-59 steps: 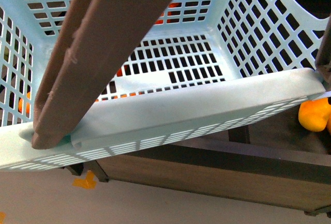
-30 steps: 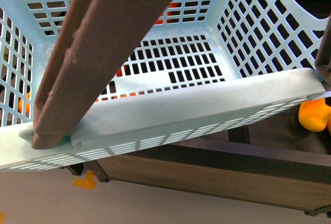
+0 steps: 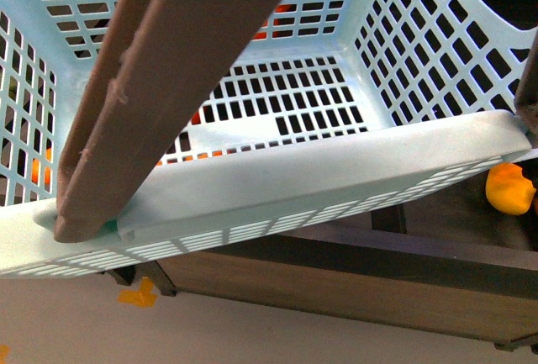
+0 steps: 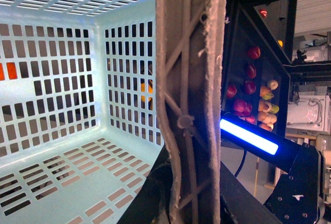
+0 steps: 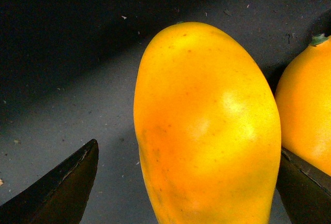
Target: Pick mango and avocado into basket
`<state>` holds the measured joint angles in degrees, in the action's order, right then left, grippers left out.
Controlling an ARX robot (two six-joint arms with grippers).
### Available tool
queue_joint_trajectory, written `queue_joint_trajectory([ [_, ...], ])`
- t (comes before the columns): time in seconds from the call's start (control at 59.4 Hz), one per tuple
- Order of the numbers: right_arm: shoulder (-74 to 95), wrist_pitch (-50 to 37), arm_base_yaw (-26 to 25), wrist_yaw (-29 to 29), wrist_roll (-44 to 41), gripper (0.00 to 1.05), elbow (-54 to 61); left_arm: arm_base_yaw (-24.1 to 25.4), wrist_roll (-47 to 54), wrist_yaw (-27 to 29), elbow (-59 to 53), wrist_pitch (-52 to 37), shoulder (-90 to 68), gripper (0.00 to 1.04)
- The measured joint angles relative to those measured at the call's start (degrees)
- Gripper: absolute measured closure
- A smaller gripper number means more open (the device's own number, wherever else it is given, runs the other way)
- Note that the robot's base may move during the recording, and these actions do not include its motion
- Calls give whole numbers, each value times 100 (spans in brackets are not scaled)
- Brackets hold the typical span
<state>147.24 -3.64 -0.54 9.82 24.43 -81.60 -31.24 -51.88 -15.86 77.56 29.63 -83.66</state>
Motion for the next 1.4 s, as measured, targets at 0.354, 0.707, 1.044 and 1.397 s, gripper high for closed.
queue_joint_trajectory([
  [0.354, 367, 205, -42, 2, -24, 9, -452, 0, 0, -2, 0, 0, 0, 97],
  [0.707, 531, 249, -94, 0, -24, 9, -601, 0, 2, -2, 0, 0, 0, 97],
  [1.044, 595, 210, -173, 20, -44, 40, -555, 0, 0, -2, 0, 0, 0, 97],
  [1.397, 205, -363, -306, -280, -94, 43, 144, 0, 0, -2, 0, 0, 0, 97],
])
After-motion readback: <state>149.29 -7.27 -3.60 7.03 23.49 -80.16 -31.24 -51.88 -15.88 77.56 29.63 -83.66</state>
